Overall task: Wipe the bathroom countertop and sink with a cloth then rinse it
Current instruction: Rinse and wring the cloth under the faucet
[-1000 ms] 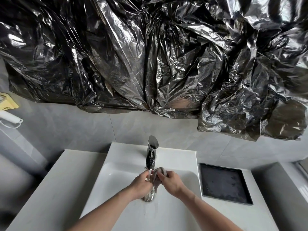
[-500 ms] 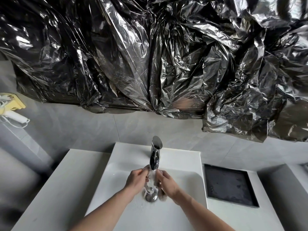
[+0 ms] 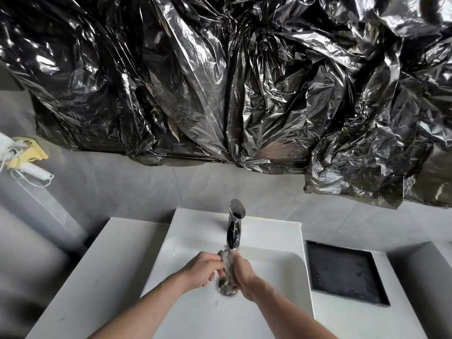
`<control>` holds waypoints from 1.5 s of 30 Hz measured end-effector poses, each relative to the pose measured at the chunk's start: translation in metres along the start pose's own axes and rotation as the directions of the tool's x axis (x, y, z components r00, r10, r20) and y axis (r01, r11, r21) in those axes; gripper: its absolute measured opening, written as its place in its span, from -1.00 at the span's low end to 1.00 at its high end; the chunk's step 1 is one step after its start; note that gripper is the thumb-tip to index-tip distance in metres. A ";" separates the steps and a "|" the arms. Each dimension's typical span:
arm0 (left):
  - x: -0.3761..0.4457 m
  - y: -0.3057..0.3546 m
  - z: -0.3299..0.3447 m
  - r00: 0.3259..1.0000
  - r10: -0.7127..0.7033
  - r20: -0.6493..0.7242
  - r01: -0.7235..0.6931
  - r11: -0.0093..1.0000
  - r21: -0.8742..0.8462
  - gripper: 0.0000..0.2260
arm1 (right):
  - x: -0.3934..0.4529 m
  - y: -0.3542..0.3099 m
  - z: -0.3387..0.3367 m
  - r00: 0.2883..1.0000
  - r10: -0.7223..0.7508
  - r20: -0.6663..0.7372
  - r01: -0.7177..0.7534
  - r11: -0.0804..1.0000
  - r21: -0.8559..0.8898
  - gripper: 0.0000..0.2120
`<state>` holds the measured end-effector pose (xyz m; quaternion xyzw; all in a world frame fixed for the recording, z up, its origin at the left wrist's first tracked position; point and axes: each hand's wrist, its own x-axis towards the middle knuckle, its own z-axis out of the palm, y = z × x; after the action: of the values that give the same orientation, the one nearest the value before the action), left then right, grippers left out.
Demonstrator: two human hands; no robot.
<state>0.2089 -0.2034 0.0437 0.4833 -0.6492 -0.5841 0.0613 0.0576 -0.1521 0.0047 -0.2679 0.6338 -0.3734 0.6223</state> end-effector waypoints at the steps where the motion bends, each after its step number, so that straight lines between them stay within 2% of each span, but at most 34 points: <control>1: 0.003 -0.004 -0.002 0.995 0.032 -0.099 -0.024 0.996 0.084 -0.73 | -0.001 0.000 -0.002 0.999 -0.004 -0.033 0.003 0.999 -0.032 -0.55; 3: 0.006 -0.007 -0.004 0.942 0.091 -0.322 -0.023 0.978 0.209 -0.67 | -0.004 0.000 -0.008 0.998 0.019 -0.062 -0.021 0.999 -0.037 -0.57; 4: 0.006 -0.008 -0.003 0.922 0.101 -0.374 -0.020 0.977 0.213 -0.70 | -0.005 0.000 -0.012 0.999 0.032 -0.042 -0.034 0.999 -0.030 -0.59; 6: 0.003 -0.008 0.002 0.939 0.113 -0.323 -0.052 0.980 0.193 -0.78 | -0.008 -0.001 -0.018 0.998 0.060 0.012 -0.060 0.998 -0.002 -0.59; 8: 0.001 -0.004 0.010 0.976 0.132 -0.172 -0.094 0.973 0.213 -0.63 | -0.012 -0.002 -0.022 0.993 0.103 0.054 -0.104 0.994 0.015 -0.53; 10: 0.005 -0.002 0.016 0.979 0.167 -0.114 -0.135 0.960 0.247 -0.66 | -0.015 -0.004 -0.026 0.991 0.101 0.093 -0.102 0.995 0.004 -0.54; 12: 0.010 0.000 0.023 0.970 0.202 -0.133 -0.161 0.949 0.270 -0.80 | -0.017 -0.004 -0.031 0.988 0.087 0.130 -0.084 0.996 -0.023 -0.60; 13: 0.012 0.001 0.024 0.968 0.200 -0.152 -0.153 0.949 0.275 -0.79 | -0.016 -0.002 -0.034 0.987 0.072 0.144 -0.068 0.997 -0.035 -0.60; 17: 0.018 0.013 0.031 0.954 0.172 -0.244 -0.100 0.955 0.281 -0.80 | -0.015 0.009 -0.046 0.993 0.062 0.101 -0.057 0.997 -0.057 -0.43; 19: 0.020 0.017 0.034 0.960 0.134 -0.246 -0.085 0.976 0.203 -0.86 | -0.015 0.013 -0.052 0.995 0.070 0.066 -0.064 0.994 -0.091 -0.37; 23: 0.020 0.018 0.035 0.965 0.062 -0.256 -0.058 0.998 0.024 -0.71 | -0.016 0.014 -0.058 0.997 0.078 0.029 -0.075 0.991 -0.115 -0.41; 26: 0.022 0.013 0.037 0.971 -0.013 -0.237 -0.023 0.988 -0.150 -0.72 | -0.018 0.013 -0.051 0.997 0.072 0.026 -0.069 0.992 -0.110 -0.42; 28: 0.021 0.011 0.035 0.976 -0.026 -0.216 -0.016 0.981 -0.193 -0.72 | -0.015 0.015 -0.042 0.992 0.107 0.064 -0.104 0.993 -0.053 -0.29; 31: 0.017 0.011 0.032 0.985 -0.057 -0.165 0.006 0.956 -0.294 -0.68 | -0.007 0.018 -0.022 0.989 0.073 0.127 -0.088 0.989 0.116 -0.17; 33: 0.013 0.009 0.029 0.988 -0.079 -0.131 0.037 0.955 -0.295 -0.66 | -0.004 0.017 -0.010 0.987 0.042 0.153 -0.072 0.978 0.194 -0.19; 35: 0.013 0.004 0.024 0.989 -0.081 -0.127 0.049 0.970 -0.236 -0.67 | -0.001 0.016 -0.003 0.994 0.042 0.104 -0.064 0.974 0.215 -0.26; 38: 0.012 -0.003 0.013 0.978 -0.038 -0.204 0.041 0.999 0.010 -0.57 | -0.003 0.009 0.001 0.998 0.026 0.060 -0.038 0.980 0.198 -0.50; 41: 0.009 -0.005 0.009 0.944 0.045 -0.327 0.033 0.973 0.229 -0.65 | -0.010 0.002 0.000 0.996 -0.020 0.088 0.012 0.996 0.087 -0.63; 43: 0.011 -0.008 0.008 0.955 0.079 -0.288 -0.021 0.980 0.199 -0.87 | -0.013 0.004 -0.001 0.995 -0.036 0.096 0.032 0.999 0.040 -0.64; 44: 0.012 -0.009 0.007 0.969 0.070 -0.239 -0.033 0.987 0.156 -0.90 | -0.014 0.005 -0.002 0.995 -0.046 0.092 0.044 0.999 0.026 -0.65; 45: 0.013 -0.008 0.008 0.980 0.049 -0.191 -0.028 0.994 0.109 -0.82 | -0.015 0.006 -0.003 0.995 -0.056 0.077 0.055 0.998 0.018 -0.67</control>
<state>0.2019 -0.2057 0.0285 0.5277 -0.6793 -0.4979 0.1100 0.0565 -0.1361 0.0085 -0.2948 0.5983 -0.3850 0.6379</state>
